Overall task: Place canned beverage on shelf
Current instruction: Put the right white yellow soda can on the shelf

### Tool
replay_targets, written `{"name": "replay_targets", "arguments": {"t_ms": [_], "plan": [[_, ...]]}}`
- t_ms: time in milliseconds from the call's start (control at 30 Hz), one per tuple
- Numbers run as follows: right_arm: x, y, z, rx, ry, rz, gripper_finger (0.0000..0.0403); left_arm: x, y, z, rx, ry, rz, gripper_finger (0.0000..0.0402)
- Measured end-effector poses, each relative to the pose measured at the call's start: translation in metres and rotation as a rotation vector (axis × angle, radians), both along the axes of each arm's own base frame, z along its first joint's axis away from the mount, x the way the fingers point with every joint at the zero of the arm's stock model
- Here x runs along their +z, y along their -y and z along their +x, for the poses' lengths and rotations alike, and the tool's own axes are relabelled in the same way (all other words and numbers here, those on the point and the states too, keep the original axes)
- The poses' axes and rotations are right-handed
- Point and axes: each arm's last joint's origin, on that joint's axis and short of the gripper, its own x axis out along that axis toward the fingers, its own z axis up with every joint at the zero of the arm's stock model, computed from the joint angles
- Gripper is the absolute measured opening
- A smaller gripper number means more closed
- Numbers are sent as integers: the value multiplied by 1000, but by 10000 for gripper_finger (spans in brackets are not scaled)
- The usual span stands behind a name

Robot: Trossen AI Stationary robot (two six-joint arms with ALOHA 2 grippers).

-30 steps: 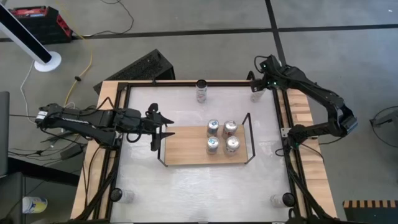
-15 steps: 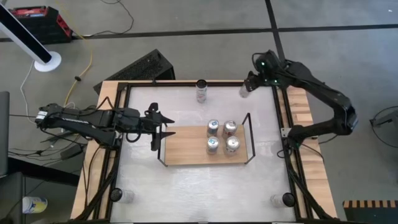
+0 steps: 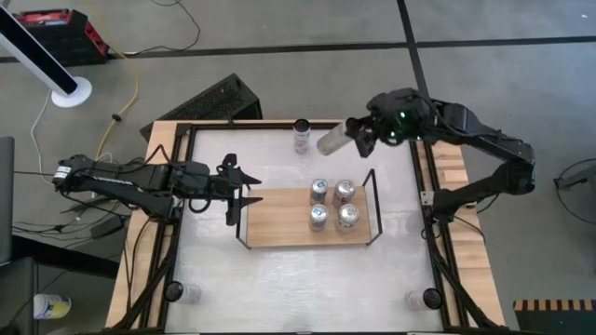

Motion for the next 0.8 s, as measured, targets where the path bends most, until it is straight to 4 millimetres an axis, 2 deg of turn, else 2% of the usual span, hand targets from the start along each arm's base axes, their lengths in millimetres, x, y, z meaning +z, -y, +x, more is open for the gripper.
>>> {"name": "replay_targets", "arguments": {"t_ms": [200, 333, 500, 800], "plan": [[17, -38, 15, 185, 164, -62, 271, 1, 0, 0, 1, 10, -2, 211], [19, -54, 29, 260, 216, -80, 271, 1, 0, 0, 4, 12, -11, 211], [6, -59, 52, 286, 174, -78, 271, 1, 0, 0, 2, 6, -1, 211], [-12, -53, 93, 277, 26, -58, 271, 2, -3, -9, 77, -14, 27, 211]]}}
